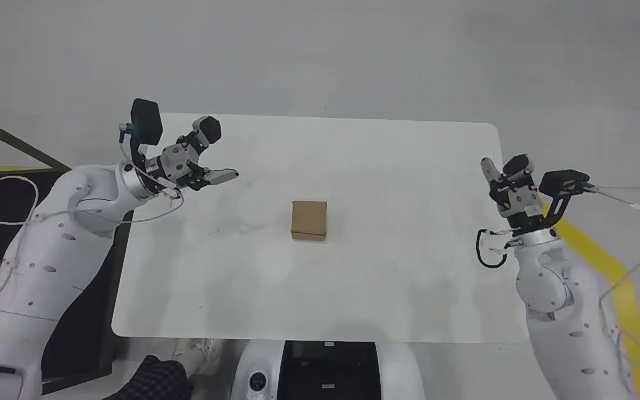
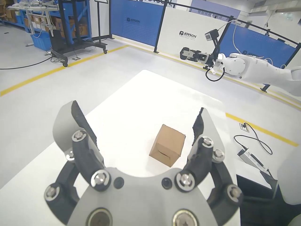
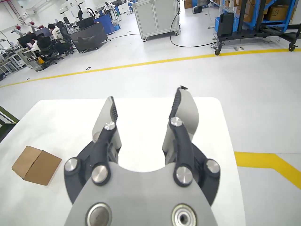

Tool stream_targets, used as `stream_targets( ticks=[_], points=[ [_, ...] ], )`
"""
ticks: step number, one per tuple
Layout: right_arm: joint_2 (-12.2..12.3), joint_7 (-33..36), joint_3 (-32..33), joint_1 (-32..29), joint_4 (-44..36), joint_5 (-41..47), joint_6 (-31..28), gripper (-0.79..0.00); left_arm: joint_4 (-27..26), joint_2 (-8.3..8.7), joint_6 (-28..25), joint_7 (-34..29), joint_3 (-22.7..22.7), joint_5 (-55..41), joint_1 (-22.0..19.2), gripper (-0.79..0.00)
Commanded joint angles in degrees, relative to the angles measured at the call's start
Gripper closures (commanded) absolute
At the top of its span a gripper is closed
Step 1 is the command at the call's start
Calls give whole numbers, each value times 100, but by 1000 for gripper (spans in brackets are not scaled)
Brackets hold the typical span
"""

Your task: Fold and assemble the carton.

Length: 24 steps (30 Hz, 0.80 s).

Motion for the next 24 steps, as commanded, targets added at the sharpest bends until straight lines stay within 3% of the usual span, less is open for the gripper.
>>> stream_targets(
  ticks=[1, 6, 9, 24],
  points=[
    [0, 0, 0, 0, 0, 0, 0, -540, 0, 0, 0, 0, 0, 0, 0, -784],
    [1, 4, -1, 1, 2, 3, -6, -730, 1, 0, 0, 3, 2, 3, -2, -784],
    [1, 4, -1, 1, 2, 3, -6, -776, 2, 0, -1, 4, 2, 3, -3, -784],
    [1, 4, -1, 1, 2, 2, -6, -785, 2, 0, -1, 4, 2, 3, -3, -784]
  ],
)
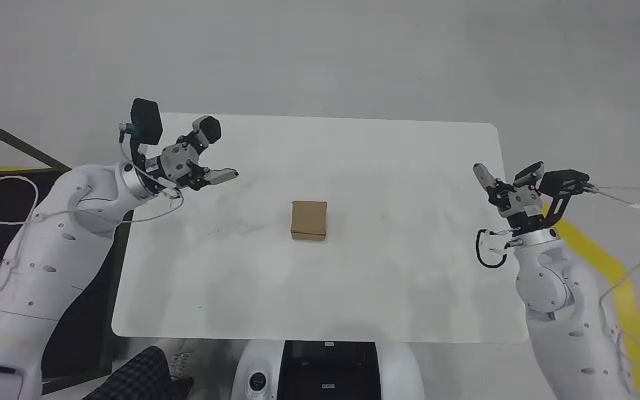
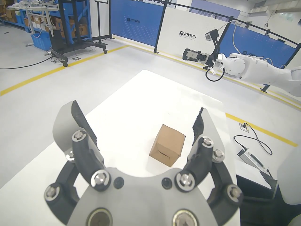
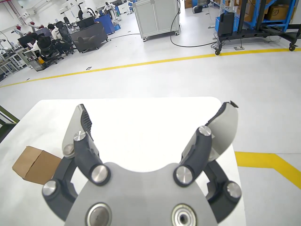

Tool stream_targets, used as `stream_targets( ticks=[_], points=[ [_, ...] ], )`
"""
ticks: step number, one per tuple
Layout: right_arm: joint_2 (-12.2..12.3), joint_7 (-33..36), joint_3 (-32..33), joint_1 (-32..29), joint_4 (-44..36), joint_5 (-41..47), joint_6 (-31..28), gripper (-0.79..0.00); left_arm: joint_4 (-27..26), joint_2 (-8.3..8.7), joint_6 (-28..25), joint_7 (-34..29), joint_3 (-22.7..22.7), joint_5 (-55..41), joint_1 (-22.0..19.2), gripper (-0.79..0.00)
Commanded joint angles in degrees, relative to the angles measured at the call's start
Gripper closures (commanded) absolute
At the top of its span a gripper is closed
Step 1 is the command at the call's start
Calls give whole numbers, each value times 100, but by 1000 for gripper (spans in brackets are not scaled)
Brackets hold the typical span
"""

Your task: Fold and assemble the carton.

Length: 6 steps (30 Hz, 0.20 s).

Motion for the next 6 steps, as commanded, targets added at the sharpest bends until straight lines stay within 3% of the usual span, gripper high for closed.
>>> stream_targets(
  ticks=[1, 6],
  points=[
    [0, 0, 0, 0, 0, 0, 0, -785, 0, 0, 0, 0, 0, 0, 0, -784],
    [0, 0, 0, 0, 0, 0, 0, -785, 0, 0, 0, 0, 0, 0, 0, -784]
  ],
)
